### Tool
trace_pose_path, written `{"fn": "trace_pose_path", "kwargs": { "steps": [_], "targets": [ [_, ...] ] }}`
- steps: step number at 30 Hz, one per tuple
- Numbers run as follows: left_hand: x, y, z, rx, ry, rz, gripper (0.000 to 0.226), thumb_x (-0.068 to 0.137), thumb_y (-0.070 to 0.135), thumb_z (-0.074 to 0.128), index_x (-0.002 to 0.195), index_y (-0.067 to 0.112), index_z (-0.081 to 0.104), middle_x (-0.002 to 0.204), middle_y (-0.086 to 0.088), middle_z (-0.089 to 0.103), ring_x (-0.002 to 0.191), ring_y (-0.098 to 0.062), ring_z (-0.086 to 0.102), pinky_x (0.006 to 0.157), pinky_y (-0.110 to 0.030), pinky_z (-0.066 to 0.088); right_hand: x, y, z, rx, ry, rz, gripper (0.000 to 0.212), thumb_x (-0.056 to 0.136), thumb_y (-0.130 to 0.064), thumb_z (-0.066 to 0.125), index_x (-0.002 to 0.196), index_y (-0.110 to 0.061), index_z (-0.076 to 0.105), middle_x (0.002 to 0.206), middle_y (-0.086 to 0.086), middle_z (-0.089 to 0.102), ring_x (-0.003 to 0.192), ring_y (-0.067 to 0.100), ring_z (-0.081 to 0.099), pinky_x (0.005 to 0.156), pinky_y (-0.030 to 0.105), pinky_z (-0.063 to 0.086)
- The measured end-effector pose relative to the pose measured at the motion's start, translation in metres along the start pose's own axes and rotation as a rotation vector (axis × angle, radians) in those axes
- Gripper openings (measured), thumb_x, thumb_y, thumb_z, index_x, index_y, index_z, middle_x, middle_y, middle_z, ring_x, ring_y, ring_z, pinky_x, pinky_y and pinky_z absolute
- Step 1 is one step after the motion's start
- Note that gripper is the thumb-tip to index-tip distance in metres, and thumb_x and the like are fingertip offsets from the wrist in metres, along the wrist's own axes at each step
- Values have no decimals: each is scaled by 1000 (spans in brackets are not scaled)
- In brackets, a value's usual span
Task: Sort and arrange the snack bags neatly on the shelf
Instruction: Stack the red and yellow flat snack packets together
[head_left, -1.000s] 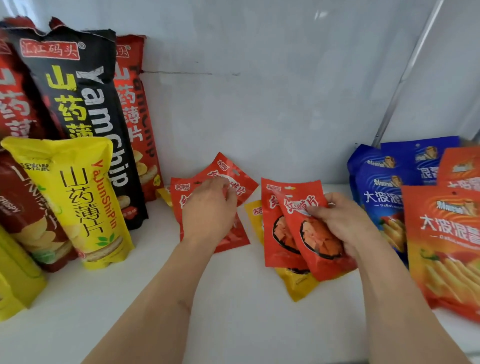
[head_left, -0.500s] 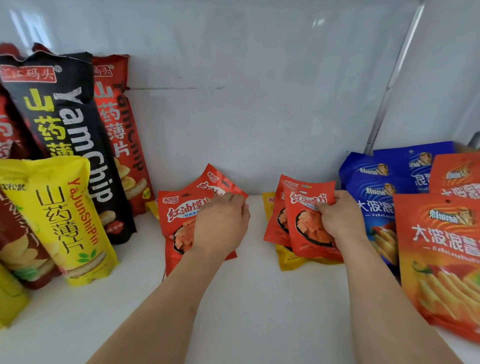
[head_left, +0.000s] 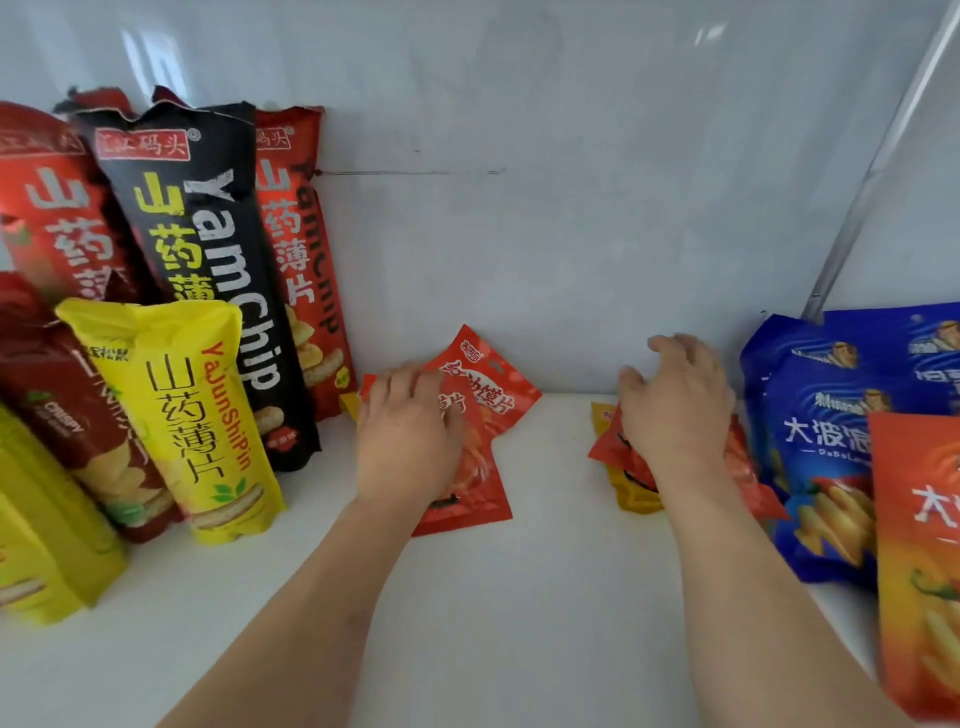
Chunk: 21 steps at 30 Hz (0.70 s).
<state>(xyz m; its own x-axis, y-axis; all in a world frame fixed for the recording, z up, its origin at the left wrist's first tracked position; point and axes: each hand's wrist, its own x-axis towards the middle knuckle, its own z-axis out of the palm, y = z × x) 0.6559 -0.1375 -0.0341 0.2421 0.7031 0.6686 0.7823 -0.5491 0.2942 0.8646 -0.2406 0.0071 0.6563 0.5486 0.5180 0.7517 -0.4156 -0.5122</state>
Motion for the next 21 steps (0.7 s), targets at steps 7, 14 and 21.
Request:
{"fn": "trace_pose_path", "kwargs": {
  "steps": [7, 14, 21],
  "targets": [
    [5, -39, -7, -264, -228, -494, 78, 92, 35, 65, 153, 5, 28, 158, -17, 33, 146, -38, 27, 118, -45, 23, -28, -60, 35, -14, -525, -44, 48, 97, -52, 43, 129, -18, 57, 130, 9, 62, 120, 31, 57, 94, 38, 45],
    [10, -52, 2, -420, -276, -582, 59, 91, 43, 65, 138, 13, 46, 146, -10, 46, 137, -33, 39, 115, -43, 33, -42, -83, 72, -14, -651, 135, 80, 82, -76, 43, 139, -19, 44, 137, 9, 55, 129, 37, 47, 103, 45, 39],
    [13, -57, 4, -459, -334, -585, 67, 93, 64, 49, 136, 13, 54, 149, -7, 42, 140, -30, 38, 115, -45, 34, -40, -96, 90, 359, -505, 299, 96, 76, -54, 71, 149, -18, 20, 130, 6, 64, 120, 33, 59, 102, 48, 44]
  ]
}}
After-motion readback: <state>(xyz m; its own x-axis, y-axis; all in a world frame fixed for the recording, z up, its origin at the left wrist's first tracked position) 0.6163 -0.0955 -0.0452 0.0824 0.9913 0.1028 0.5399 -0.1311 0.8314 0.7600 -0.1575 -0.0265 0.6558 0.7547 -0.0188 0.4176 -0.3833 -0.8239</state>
